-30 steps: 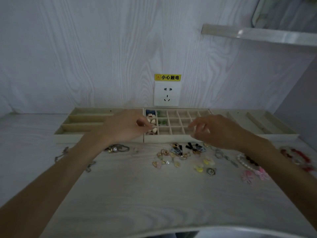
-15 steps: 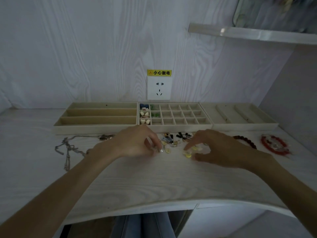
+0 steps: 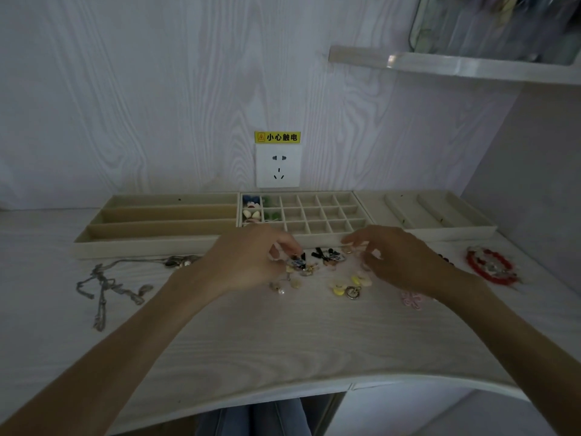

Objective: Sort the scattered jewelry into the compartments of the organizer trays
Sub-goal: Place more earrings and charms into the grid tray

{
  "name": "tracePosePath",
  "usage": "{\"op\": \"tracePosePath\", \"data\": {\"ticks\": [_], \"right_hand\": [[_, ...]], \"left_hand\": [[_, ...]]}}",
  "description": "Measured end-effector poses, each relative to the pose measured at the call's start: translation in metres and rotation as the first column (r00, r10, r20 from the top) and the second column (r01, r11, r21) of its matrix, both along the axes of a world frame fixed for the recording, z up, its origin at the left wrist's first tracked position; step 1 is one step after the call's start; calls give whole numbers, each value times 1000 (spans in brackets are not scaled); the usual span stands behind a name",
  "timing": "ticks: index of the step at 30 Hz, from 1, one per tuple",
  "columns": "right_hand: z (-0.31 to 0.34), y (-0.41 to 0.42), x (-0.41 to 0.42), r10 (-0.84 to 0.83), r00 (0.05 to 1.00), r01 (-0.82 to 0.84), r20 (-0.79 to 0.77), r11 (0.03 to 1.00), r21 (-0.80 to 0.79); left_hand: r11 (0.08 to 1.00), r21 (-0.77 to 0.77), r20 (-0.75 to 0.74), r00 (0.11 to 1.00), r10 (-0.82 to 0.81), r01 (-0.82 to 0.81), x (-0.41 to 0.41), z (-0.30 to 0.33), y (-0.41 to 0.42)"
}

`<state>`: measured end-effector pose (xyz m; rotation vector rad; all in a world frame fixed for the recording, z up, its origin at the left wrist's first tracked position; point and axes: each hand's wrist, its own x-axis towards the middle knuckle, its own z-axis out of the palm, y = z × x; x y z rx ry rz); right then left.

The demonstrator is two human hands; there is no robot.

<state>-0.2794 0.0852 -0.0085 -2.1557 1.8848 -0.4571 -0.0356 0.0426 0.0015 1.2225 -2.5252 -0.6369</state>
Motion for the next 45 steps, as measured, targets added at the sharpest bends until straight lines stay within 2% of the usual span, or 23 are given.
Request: {"op": "tracePosePath", "data": {"ticks": [3, 7, 12, 16, 19, 24, 29, 34, 36, 39, 43, 45], "right_hand": [[-2, -11, 5, 72, 997, -68, -39, 994, 85], [-4, -19, 13, 95, 994, -94, -50, 995, 29], [-2, -22, 12, 53, 999, -53, -1, 999, 10], [2, -20, 14, 130, 986, -125, -102, 991, 54], [6, -18, 13, 135, 990, -133, -30, 989, 66], [4, -21, 9, 113, 976, -126, 186, 990, 61], [27, -20, 11, 147, 956, -159, 255, 987, 30], [61, -23, 26, 193, 907, -207, 375, 978, -2], [76, -24, 30, 181, 868, -181, 462, 982, -45], [96, -26, 31, 142, 817, -96, 559, 989, -110], [109, -32, 40, 129, 825, -103, 550, 992, -78], [109, -36, 48, 115, 811, -103, 574, 993, -53]], "left_hand": [[998, -54, -12, 1000, 17, -18, -22, 1, -3], [988, -155, 92, 995, 39, -25, -43, -2, -13], [998, -69, 126, 992, 0, 9, -49, -5, -22], [996, -12, 190, 978, -81, 85, -49, -7, -24], [996, 16, 182, 979, -92, 91, -45, -8, -24], [996, 45, 160, 984, -81, 75, -31, -4, -24], [999, 23, 69, 997, -37, 36, -12, 7, -28], [996, 60, -143, 988, -58, 67, -5, 33, -29], [992, 97, -206, 977, -55, 76, -2, 43, -29], [992, 116, -227, 974, -23, 50, 7, 56, -31], [995, 88, -343, 937, 67, -39, 16, 71, -39], [989, 132, -418, 901, 115, -65, 13, 77, -42]]}}
